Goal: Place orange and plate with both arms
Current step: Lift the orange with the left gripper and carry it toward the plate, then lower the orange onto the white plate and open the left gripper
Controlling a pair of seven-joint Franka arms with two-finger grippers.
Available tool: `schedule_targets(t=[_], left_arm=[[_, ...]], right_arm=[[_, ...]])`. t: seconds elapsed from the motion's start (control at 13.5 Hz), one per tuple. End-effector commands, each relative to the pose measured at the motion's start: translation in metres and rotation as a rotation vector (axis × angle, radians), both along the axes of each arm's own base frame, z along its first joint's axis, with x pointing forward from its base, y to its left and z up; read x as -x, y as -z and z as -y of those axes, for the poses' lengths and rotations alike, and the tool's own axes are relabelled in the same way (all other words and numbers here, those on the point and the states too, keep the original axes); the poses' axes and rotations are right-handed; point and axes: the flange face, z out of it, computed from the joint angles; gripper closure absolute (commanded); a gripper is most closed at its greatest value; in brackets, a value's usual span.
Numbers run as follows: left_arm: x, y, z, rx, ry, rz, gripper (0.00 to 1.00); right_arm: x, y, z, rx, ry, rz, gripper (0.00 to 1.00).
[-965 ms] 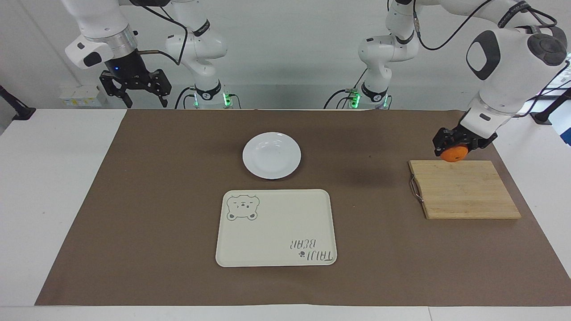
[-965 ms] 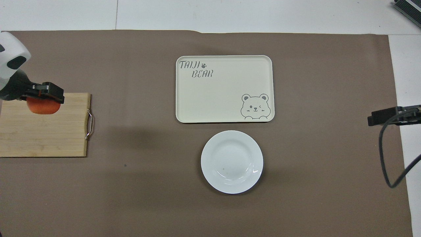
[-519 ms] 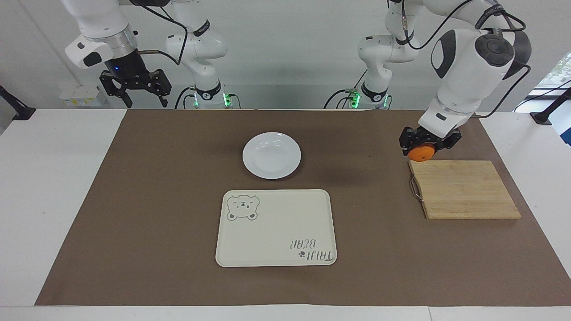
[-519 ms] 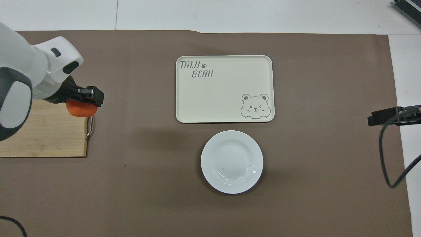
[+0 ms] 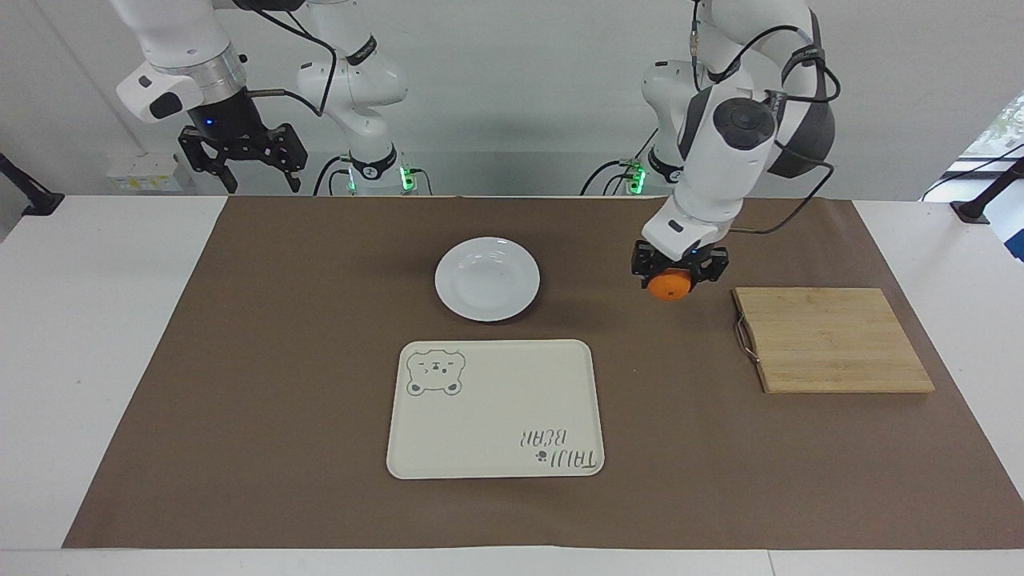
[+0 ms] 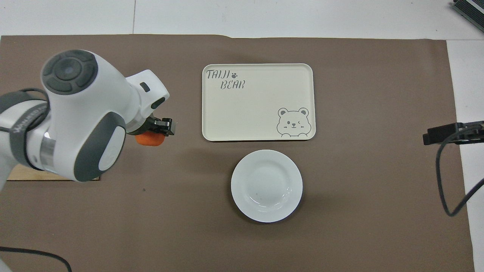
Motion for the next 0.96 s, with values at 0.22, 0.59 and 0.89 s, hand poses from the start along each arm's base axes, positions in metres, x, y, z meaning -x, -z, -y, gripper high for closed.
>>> schedule_targets(t=[0.22,0.59,0.89], left_arm=[[0.066,0.062,0.083,0.014,-0.024,0.043,1.0],[0.108,0.093,0.156,0.061,-0.08,0.084,1.0],[0.125,0.109,0.195,0.131,-0.134,0.109,1.0]], right_arm=[[0.008,0.0,0.005,-0.015,-0.015,0.0,0.0],[0.008,0.0,0.005,-0.015,-0.015,0.0,0.0],[0.007,0.001,0.005,-0.015,-0.015,-0.001,0.0]])
